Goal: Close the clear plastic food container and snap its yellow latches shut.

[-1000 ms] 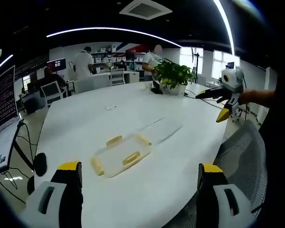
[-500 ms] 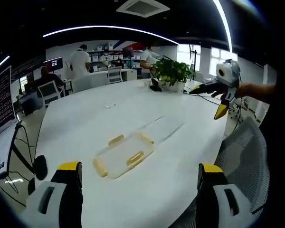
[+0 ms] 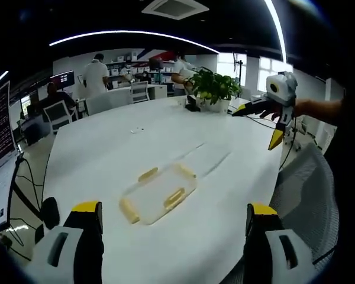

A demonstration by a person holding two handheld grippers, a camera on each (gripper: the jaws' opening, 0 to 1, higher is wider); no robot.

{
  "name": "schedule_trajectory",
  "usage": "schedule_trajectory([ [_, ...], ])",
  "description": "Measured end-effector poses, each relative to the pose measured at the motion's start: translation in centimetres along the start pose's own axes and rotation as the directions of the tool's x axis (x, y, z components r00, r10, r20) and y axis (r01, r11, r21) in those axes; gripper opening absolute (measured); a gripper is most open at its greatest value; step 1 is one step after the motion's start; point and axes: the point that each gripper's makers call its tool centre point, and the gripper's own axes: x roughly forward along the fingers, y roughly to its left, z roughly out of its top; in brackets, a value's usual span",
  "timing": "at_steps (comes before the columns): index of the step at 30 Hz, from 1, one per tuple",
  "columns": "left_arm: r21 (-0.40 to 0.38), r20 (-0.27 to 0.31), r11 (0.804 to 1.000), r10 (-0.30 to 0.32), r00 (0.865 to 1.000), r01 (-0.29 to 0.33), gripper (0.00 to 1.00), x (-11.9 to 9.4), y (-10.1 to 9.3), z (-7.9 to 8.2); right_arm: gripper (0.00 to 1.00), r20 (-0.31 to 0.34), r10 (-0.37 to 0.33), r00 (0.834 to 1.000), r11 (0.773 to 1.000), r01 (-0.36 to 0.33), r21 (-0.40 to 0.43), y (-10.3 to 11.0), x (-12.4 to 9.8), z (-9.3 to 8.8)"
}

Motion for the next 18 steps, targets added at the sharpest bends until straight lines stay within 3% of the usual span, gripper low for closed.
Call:
schedule_trajectory([
  [18,0.040,-0.035,0.998,-0.040,0.999,0.041,0.94,1.0,1.9,-1.1,0.90,-0.026,0.097,0.995,0.987,-0.100,-0.125,0.8,3.0,1.5],
])
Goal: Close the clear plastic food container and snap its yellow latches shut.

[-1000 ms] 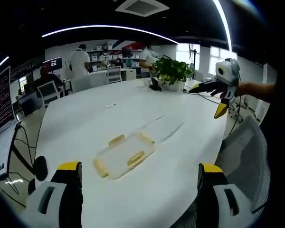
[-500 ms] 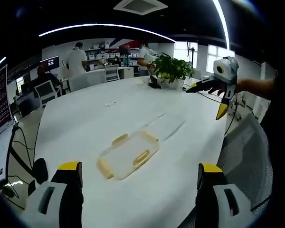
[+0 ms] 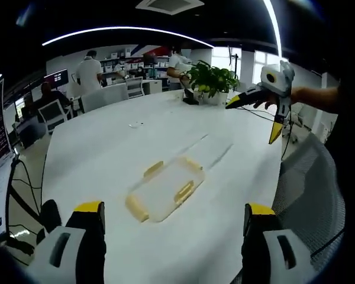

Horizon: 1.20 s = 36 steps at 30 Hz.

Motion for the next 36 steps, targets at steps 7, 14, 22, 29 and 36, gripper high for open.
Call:
schedule_trajectory([
  [7,0.024,-0.018,1.000,-0.020,1.000,0.021,0.91,0.5,1.2,-0.2,0.87,-0.023,0.040,0.999,0.998,-0.041,-0.041,-0.4,1.5,0.5],
  [14,0.053,-0.031,0.998,-0.045,0.999,0.046,0.85,1.1,2.1,-0.3,0.83,-0.055,0.071,0.996,0.994,-0.075,-0.080,-1.1,2.8,0.4],
  [22,0.077,-0.056,0.994,-0.070,0.996,0.074,0.82,2.1,3.1,-0.6,0.79,-0.084,0.096,0.992,0.987,-0.106,-0.122,-2.0,4.0,0.3],
  [29,0.108,-0.081,0.988,-0.098,0.992,0.107,0.77,3.0,3.6,-1.2,0.75,-0.116,0.132,0.984,0.977,-0.149,-0.151,-2.2,5.3,0.0],
  [36,0.134,-0.090,0.982,-0.121,0.989,0.132,0.71,4.0,4.3,-1.6,0.71,-0.155,0.153,0.976,0.971,-0.178,-0.160,-2.6,6.5,-0.6],
])
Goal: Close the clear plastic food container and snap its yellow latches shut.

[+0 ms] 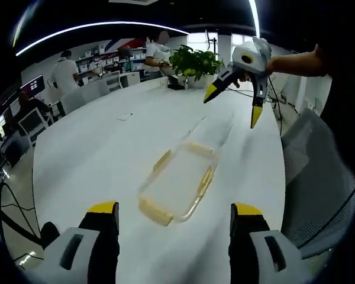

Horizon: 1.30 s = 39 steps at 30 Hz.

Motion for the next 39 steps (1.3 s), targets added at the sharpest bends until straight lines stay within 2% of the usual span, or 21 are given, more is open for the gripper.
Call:
schedule_trajectory([
  [8,0.061,-0.023,0.997,-0.040,0.999,0.041,0.66,1.0,0.4,-0.5,0.67,-0.005,0.001,1.000,1.000,-0.001,0.011,-1.0,1.2,0.0],
  [24,0.134,-0.076,0.985,-0.097,0.992,0.107,0.56,2.7,1.2,-1.4,0.61,-0.096,0.064,0.993,0.997,-0.068,-0.040,-1.6,3.9,-1.5],
  [39,0.202,-0.168,0.963,-0.146,0.975,0.179,0.50,3.9,1.8,-2.2,0.54,-0.152,0.092,0.984,0.994,-0.099,-0.041,-2.4,5.4,-1.9],
])
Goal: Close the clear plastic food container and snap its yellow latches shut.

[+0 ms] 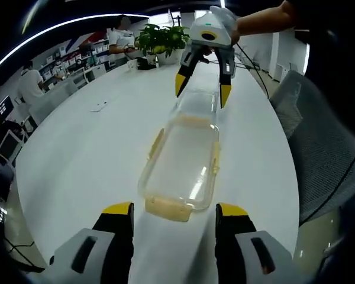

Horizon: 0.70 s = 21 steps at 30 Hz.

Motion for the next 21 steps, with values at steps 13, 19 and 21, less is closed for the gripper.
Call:
schedule_trajectory([
  [13,0.068,-0.059,0.996,-0.050,0.997,0.054,0.44,1.0,0.5,-0.6,0.50,-0.048,0.035,0.998,0.999,-0.036,-0.012,-0.1,1.5,-0.2],
  [19,0.086,-0.076,0.994,-0.063,0.995,0.069,0.41,1.3,0.7,-0.9,0.49,-0.079,0.051,0.996,0.998,-0.054,-0.033,-0.2,2.2,-0.3],
  [21,0.089,-0.082,0.993,-0.070,0.994,0.077,0.40,1.5,0.8,-1.0,0.48,-0.094,0.057,0.994,0.997,-0.061,-0.043,-0.1,2.5,-0.4],
])
